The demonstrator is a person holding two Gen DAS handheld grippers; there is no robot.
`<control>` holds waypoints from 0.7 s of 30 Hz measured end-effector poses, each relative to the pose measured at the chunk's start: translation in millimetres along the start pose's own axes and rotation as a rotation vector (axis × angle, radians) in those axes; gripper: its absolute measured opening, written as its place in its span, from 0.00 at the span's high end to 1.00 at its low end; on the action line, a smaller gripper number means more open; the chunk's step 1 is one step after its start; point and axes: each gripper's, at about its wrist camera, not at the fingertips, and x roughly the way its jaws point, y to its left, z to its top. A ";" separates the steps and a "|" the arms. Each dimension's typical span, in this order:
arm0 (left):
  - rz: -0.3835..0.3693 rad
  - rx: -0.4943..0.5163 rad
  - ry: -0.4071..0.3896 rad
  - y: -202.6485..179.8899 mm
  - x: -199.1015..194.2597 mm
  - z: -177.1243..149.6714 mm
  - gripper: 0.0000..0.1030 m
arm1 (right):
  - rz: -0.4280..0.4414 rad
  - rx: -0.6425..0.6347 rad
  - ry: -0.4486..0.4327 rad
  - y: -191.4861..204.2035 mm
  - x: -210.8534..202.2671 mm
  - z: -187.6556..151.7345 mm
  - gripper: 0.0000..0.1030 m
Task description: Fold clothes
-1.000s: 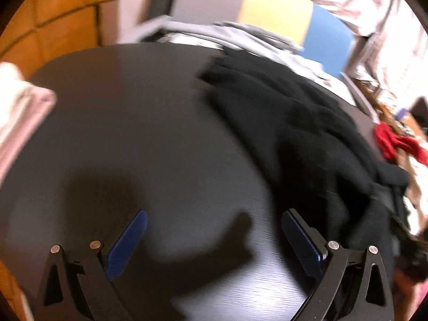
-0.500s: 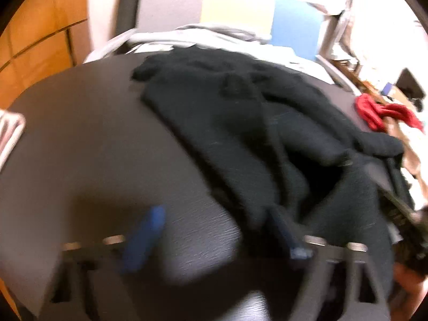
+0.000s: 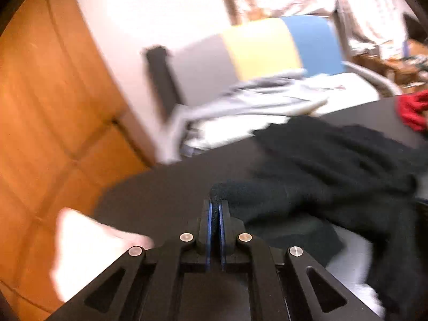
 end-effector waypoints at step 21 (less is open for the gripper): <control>-0.119 -0.691 0.378 138.5 87.2 -172.0 0.20 | -0.020 -0.156 0.002 39.7 26.2 -42.8 0.77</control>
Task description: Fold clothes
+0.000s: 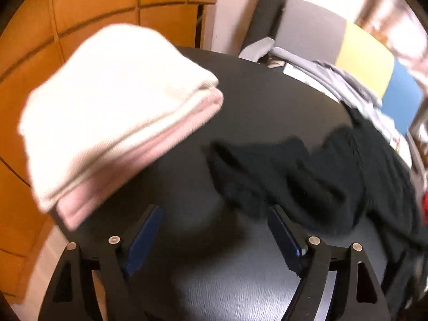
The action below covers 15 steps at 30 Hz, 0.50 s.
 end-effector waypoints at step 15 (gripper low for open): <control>0.160 0.275 0.045 -66.7 54.5 42.8 0.91 | 0.035 0.031 0.007 -9.7 0.5 3.8 0.77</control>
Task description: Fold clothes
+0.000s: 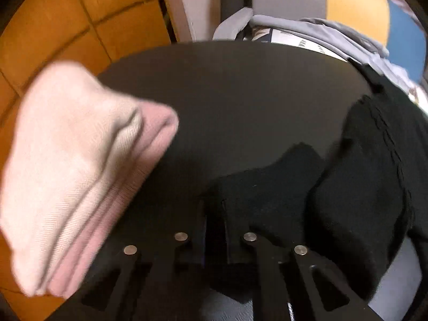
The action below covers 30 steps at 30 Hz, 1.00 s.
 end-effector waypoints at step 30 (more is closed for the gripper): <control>0.366 -0.421 -0.173 155.2 -91.5 32.3 0.63 | 0.079 0.138 0.073 -18.0 -31.9 32.7 0.71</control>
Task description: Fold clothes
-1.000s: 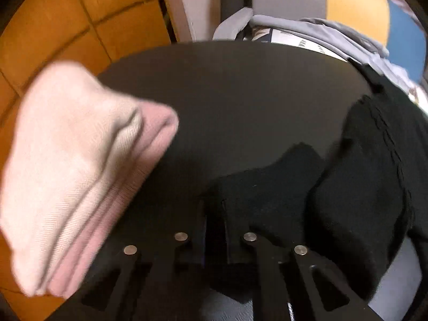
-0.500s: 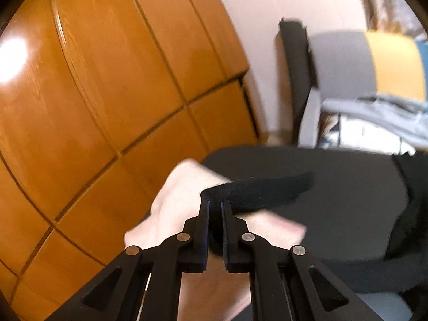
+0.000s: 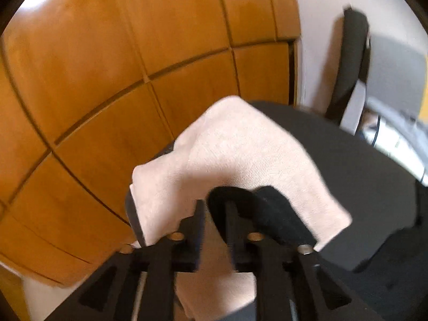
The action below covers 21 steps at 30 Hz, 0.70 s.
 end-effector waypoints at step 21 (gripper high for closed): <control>-0.200 0.622 0.011 -264.4 11.0 -154.9 0.81 | -0.042 0.313 0.055 -85.0 88.3 107.3 0.95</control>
